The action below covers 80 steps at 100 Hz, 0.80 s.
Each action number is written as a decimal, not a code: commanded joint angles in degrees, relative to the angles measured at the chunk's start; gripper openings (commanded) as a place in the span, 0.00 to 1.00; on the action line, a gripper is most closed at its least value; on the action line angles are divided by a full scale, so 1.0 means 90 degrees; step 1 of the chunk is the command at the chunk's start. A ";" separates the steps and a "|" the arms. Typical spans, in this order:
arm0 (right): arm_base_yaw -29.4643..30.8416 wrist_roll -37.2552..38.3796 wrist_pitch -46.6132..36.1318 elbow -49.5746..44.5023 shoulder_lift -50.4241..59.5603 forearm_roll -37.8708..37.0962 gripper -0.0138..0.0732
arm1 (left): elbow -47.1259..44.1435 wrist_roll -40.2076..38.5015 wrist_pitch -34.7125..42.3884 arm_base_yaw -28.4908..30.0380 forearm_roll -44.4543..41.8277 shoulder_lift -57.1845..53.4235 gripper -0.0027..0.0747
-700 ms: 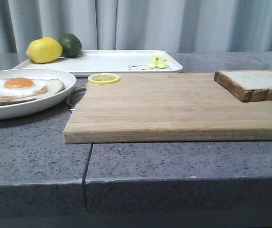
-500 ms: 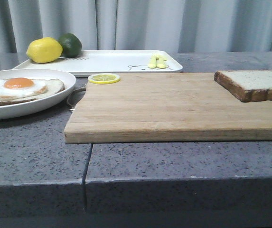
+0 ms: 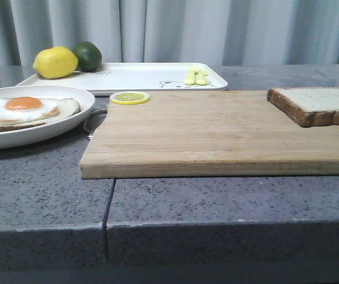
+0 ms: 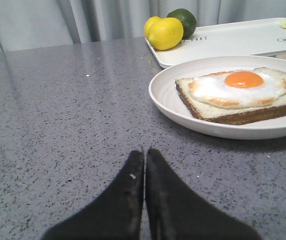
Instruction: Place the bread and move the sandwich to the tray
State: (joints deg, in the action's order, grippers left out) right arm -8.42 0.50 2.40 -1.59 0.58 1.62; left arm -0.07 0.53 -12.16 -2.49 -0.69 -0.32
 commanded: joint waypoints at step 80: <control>0.0030 0.0011 0.0289 0.1115 0.0011 -0.0051 0.02 | 0.0671 -0.0059 0.1019 0.0022 0.1589 -0.0177 0.01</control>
State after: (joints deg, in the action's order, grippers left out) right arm -8.42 0.50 5.02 3.01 0.58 1.62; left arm 1.63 0.53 -6.43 -2.49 10.66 -0.32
